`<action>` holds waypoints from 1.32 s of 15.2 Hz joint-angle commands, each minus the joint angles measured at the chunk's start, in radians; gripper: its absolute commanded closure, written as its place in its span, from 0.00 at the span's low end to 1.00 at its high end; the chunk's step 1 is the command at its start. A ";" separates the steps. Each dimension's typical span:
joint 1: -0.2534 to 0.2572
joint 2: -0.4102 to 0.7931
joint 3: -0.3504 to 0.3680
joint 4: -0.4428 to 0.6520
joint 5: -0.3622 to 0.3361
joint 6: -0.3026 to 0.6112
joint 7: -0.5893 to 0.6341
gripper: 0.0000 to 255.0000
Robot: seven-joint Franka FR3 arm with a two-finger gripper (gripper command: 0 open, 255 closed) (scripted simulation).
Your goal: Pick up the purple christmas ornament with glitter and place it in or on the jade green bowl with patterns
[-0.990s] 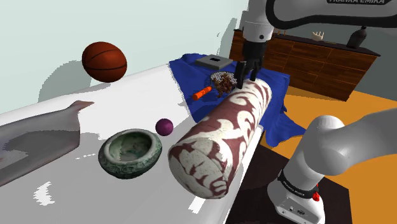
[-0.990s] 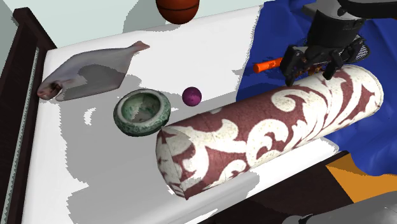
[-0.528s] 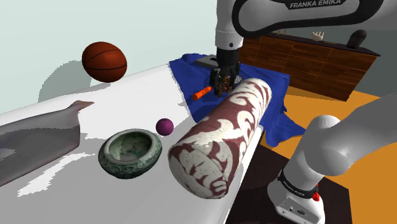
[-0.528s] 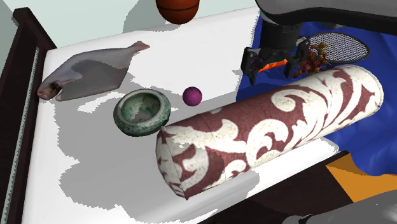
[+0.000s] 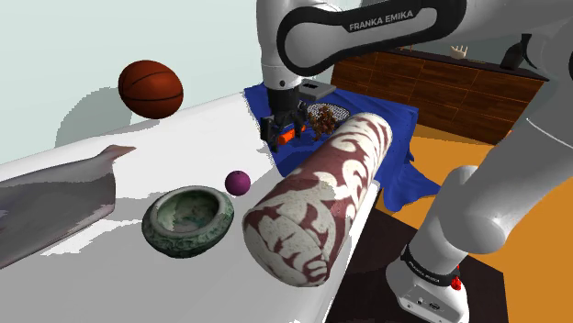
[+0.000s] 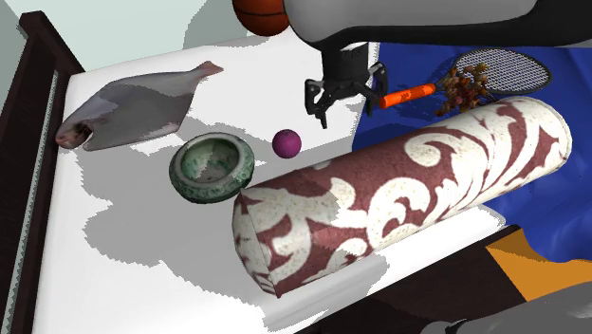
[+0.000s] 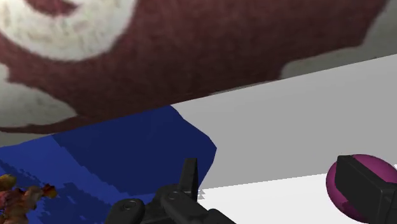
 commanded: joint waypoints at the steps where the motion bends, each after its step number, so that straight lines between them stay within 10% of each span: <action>1: 0.007 0.084 0.023 0.057 -0.013 0.010 0.034 0.00; 13: 0.103 0.563 0.087 0.473 -0.130 -0.028 0.204 0.00; 20: 0.094 0.563 0.081 0.372 -0.135 0.073 0.209 0.00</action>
